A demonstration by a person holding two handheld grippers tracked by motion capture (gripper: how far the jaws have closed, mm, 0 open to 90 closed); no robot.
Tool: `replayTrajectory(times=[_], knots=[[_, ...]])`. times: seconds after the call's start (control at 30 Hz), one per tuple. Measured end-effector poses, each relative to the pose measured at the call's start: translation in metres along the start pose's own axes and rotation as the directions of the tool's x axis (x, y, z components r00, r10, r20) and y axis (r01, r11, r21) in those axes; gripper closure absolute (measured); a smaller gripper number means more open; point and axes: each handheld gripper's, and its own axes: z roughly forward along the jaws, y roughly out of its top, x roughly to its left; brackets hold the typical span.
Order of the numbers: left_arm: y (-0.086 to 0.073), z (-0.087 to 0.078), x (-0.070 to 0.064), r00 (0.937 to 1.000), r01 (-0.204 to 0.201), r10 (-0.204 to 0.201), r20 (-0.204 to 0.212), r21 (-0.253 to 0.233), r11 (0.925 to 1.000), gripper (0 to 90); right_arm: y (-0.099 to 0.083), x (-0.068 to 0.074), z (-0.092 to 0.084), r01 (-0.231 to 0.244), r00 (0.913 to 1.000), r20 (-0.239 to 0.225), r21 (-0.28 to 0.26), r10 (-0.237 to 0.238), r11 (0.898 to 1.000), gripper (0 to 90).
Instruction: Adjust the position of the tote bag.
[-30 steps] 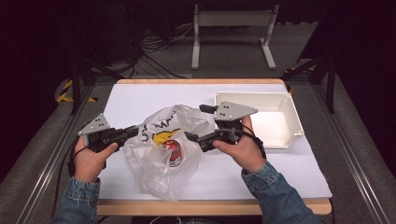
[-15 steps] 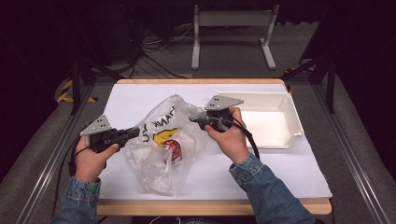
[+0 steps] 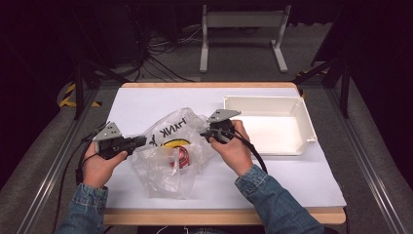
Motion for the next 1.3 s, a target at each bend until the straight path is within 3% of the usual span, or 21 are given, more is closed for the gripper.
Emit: replayTrajectory(times=[0.4, 0.7, 0.97, 1.1, 1.23, 1.3], knots=[[-0.016, 0.011, 0.011, 0.9995, 0.032, -0.032, -0.001, 0.065, 0.9973, 82.6, -0.016, 0.007, 0.024, 0.026, 0.9997, -0.001, 0.127, -0.026, 0.992, 85.5], [-0.031, 0.017, 0.020, 0.9978, 0.067, -0.066, -0.006, 0.122, 0.9903, 82.2, -0.033, 0.011, 0.040, 0.022, 0.9996, -0.023, 0.225, -0.017, 0.974, 85.3], [-0.033, 0.016, 0.021, 0.9983, 0.058, -0.059, 0.004, 0.123, 0.9907, 81.6, -0.039, 0.009, 0.040, 0.006, 0.9995, -0.031, 0.256, 0.002, 0.967, 82.7], [-0.032, 0.014, 0.020, 0.9979, 0.059, -0.061, 0.019, 0.102, 0.9930, 81.5, -0.041, 0.009, 0.034, -0.006, 0.9994, -0.032, 0.235, 0.014, 0.972, 73.9], [-0.031, 0.013, 0.019, 0.9978, 0.057, -0.060, 0.029, 0.087, 0.9946, 81.3, -0.039, 0.007, 0.022, -0.024, 0.9993, -0.024, 0.178, 0.028, 0.984, 45.4], [-0.031, 0.013, 0.019, 0.9980, 0.056, -0.058, 0.027, 0.086, 0.9947, 81.4, -0.038, 0.005, 0.016, -0.050, 0.9964, -0.061, 0.149, 0.059, 0.988, 37.6]])
